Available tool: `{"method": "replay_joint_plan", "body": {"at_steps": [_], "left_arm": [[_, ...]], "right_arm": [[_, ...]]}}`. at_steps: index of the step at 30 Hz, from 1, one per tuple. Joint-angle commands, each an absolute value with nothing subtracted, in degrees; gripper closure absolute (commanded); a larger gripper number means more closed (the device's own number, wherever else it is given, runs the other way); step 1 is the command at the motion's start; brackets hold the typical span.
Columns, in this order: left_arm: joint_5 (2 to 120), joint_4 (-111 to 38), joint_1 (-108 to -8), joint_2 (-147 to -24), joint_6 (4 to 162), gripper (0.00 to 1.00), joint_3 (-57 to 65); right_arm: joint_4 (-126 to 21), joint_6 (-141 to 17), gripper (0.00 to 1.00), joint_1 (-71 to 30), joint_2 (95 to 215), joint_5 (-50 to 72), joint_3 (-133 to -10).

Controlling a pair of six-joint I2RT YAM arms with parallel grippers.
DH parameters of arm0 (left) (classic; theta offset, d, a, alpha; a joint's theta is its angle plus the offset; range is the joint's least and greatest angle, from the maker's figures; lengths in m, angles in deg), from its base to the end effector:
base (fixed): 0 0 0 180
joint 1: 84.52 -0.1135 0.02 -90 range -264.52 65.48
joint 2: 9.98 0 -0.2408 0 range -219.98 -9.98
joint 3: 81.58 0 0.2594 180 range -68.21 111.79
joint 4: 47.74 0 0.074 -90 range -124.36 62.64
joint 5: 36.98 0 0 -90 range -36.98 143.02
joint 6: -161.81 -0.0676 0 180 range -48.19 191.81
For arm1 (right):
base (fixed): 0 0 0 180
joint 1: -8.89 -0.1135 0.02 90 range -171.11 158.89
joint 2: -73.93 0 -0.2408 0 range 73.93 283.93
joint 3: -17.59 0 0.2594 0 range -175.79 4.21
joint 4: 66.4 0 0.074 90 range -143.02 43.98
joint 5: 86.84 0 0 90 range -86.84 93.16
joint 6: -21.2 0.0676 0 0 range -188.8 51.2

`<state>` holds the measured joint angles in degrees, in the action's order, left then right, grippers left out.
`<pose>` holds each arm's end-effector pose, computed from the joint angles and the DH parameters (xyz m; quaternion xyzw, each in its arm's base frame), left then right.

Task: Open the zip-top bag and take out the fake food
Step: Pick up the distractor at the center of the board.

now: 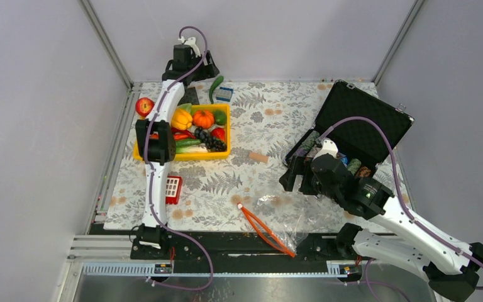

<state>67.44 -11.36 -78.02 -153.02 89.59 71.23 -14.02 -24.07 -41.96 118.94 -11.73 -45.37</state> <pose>0.5870 -0.0838 0.2398 -0.0173 0.8465 -0.2140 0.4871 0.1470 0.1530 0.2850 0.0135 0.8792 0.2653 0.3955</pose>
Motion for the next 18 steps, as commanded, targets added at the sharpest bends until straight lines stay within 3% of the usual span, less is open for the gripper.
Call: {"method": "replay_joint_plan", "body": {"at_steps": [1,18], "left_arm": [[71.03,-17.38,-78.28,-156.64,93.67,0.24,76.3],[70.55,-17.85,-79.51,-155.62,97.75,0.25,73.24]], "right_arm": [[-12.13,-24.43,0.01,-41.45,118.88,-12.74,-46.01],[-11.8,-25.04,0.0,-40.95,120.96,-13.62,-46.94]]}}
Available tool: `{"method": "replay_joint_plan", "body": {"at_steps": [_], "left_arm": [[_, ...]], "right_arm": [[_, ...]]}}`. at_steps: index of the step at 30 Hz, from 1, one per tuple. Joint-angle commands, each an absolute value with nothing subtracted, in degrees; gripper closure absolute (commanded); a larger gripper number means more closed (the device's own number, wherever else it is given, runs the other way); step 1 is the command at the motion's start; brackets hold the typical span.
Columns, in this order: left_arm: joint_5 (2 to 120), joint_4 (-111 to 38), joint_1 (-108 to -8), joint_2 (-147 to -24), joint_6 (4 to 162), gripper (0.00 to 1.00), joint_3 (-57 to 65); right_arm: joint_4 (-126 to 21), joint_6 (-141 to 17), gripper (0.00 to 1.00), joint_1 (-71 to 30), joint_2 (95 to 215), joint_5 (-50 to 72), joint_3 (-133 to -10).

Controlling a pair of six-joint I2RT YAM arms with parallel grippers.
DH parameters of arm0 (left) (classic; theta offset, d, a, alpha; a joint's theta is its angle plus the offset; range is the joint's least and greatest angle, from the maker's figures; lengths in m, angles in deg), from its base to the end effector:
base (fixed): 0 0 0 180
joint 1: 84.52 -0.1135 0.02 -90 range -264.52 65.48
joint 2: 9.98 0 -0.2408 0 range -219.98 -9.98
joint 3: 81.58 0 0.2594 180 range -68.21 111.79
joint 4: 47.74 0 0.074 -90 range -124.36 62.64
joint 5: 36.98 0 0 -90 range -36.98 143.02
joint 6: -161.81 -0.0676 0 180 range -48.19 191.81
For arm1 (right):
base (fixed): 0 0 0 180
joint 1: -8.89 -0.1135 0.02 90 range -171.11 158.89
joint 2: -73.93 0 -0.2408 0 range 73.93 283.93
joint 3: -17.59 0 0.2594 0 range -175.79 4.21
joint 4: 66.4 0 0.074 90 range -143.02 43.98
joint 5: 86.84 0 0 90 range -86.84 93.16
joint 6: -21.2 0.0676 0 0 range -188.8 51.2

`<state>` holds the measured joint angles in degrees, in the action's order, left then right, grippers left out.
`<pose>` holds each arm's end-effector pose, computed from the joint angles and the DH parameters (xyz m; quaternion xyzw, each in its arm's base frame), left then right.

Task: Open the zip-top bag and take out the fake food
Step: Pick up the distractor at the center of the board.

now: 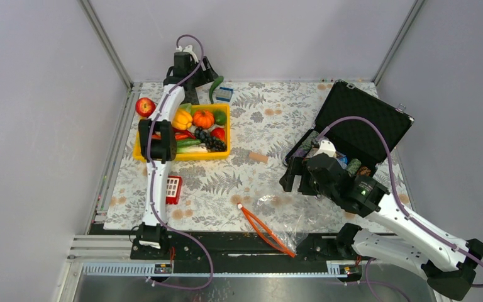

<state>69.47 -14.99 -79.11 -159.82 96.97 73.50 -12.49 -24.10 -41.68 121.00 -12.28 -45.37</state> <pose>0.6051 -0.0765 0.1940 -0.0720 0.8464 -0.2533 0.4630 0.1505 0.1547 0.2751 0.0132 0.8926 0.2395 0.3818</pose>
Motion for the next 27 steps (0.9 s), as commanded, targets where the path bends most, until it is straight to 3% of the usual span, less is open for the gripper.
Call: {"method": "replay_joint_plan", "body": {"at_steps": [1,14,21,27], "left_arm": [[70.86,-18.0,-79.56,-154.51,98.05,0.25,72.72],[74.2,-18.56,-79.45,-128.0,103.08,0.23,58.52],[75.66,-14.53,-79.42,-108.35,103.8,0.23,40.06],[76.46,-12.81,-79.82,-91.4,100.5,0.2,23.14]], "right_arm": [[-11.8,-25.18,0.0,-40.9,120.95,-13.67,-47.03],[-10.46,-33.83,0.0,-33.73,130.02,-10.75,-55.94],[-15.44,-36.47,0.0,-30.43,140.41,-7.88,-63.68],[-16.69,-40.73,0.0,-30.26,157.8,-7.57,-81.5]]}}
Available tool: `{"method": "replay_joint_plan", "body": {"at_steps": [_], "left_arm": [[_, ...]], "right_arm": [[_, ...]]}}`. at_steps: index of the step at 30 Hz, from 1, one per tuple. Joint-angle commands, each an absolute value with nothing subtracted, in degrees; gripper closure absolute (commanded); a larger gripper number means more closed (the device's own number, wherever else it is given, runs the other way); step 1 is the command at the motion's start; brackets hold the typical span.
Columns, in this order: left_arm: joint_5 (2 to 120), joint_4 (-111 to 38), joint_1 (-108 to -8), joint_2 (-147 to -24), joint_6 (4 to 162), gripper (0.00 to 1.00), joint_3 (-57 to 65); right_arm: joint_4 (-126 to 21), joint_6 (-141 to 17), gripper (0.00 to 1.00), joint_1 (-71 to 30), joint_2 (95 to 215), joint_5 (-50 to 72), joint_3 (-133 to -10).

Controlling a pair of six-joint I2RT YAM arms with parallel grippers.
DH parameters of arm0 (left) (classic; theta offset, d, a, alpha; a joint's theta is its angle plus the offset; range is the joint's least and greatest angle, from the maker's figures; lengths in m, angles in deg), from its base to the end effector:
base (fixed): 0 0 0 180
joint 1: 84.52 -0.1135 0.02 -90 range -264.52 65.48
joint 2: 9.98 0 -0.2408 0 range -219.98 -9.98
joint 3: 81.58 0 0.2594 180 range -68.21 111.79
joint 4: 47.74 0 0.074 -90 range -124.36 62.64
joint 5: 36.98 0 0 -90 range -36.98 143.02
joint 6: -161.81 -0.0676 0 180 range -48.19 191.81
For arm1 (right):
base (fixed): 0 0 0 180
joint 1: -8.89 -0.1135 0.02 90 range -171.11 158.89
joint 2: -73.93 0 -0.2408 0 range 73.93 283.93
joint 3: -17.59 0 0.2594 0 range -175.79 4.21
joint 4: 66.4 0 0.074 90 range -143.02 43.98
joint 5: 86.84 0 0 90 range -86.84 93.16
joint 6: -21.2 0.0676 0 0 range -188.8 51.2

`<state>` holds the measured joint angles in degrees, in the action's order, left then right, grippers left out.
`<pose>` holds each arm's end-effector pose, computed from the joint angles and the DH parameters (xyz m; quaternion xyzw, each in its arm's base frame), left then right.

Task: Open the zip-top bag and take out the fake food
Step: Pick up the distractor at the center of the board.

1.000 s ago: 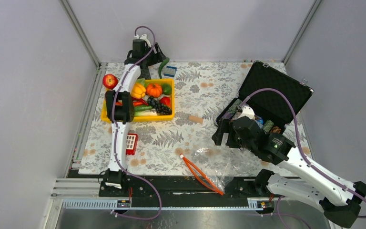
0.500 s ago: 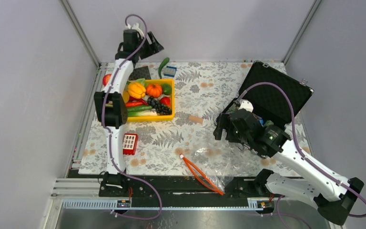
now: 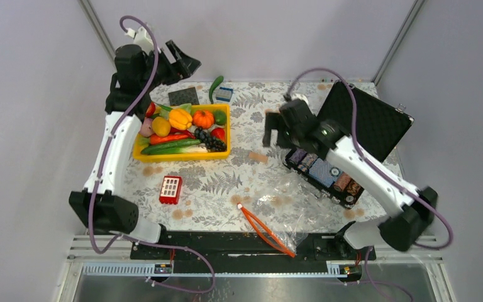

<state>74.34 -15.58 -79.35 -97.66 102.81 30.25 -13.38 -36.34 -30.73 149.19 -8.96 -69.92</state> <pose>0.3788 -0.0590 0.4411 -0.0475 0.7501 -0.3328 0.5695 0.2543 0.1921 0.3099 -0.0126 0.9050 0.1661 0.3914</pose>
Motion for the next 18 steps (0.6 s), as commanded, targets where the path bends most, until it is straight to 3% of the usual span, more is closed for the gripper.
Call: {"method": "replay_joint_plan", "body": {"at_steps": [1,7,13,15,18], "left_arm": [[77.19,-12.03,-80.1,-88.96,100.17,0.2,21.14],[80.25,-7.98,-82.35,-77.61,97.09,0.17,11.52],[75.9,-4.07,-83.21,-68.71,95.97,0.14,5.28],[74.02,-2.02,-83.79,-65.98,97.01,0.14,3.51],[68.14,3.72,-83.9,-61.54,98.03,0.14,0.86]], "right_arm": [[-16.71,-41.07,0.0,-30.3,161.33,-7.53,-84.91],[-16.13,-41.16,0.01,-29.31,183.04,-5.52,-107.23],[-7.32,-40.87,0.06,-28.82,197.4,-1.9,-128.74],[-6.29,-41.08,0.08,-28.9,196.14,-0.21,-127.82],[-15.51,-39.88,0.08,-28.92,186.51,0.39,-111.65]]}}
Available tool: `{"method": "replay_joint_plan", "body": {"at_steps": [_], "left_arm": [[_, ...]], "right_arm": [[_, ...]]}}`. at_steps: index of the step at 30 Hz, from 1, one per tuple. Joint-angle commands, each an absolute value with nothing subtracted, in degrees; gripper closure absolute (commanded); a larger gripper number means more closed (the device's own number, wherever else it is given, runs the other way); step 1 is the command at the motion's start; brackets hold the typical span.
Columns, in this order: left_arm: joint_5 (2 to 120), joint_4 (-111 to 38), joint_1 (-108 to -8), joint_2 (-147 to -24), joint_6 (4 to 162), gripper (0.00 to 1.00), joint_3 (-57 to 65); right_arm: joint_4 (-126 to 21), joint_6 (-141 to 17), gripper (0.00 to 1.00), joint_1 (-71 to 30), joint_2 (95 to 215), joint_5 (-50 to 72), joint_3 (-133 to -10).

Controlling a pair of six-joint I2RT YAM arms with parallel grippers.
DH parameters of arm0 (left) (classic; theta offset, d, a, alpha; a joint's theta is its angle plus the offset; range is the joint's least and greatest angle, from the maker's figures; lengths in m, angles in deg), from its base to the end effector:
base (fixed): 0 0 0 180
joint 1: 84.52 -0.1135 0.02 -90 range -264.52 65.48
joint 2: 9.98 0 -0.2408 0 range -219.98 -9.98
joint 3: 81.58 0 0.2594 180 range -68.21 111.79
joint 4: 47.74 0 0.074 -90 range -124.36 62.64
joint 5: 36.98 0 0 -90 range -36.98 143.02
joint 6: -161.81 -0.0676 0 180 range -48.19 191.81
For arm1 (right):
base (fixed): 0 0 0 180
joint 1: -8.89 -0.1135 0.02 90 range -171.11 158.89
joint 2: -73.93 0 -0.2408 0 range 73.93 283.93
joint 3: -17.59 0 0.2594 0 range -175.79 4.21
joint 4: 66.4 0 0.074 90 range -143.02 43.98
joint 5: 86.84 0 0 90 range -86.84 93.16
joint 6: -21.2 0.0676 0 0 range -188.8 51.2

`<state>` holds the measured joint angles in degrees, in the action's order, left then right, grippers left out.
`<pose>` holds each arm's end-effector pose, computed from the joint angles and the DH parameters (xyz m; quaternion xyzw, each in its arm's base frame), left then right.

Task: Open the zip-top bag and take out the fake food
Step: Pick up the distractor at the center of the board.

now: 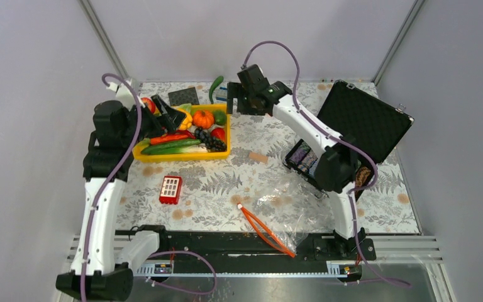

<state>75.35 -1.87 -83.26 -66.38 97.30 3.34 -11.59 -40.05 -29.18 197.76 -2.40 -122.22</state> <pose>0.2444 -0.0311 0.3972 -0.0537 0.7969 -0.2862 0.5293 0.4083 0.3115 0.2964 -0.0523 0.8996 0.2010 0.3842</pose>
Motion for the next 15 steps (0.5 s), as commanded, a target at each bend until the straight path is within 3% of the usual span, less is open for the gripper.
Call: {"method": "replay_joint_plan", "body": {"at_steps": [1,5,15], "left_arm": [[65.88,5.76,-83.91,-59.84,98.64,0.14,-0.28],[59.95,12.16,-83.89,-51.99,102.33,0.19,-7.86],[57.33,14.87,-83.49,-43.07,114.67,0.19,-28.76]], "right_arm": [[-20.14,-39.55,0.08,-28.95,182.18,0.53,-105.0],[-26.39,-39.46,0.08,-28.97,168.79,-0.24,-85.23],[-26.22,-37.03,0.08,-28.96,145.55,6.92,-59.86]]}}
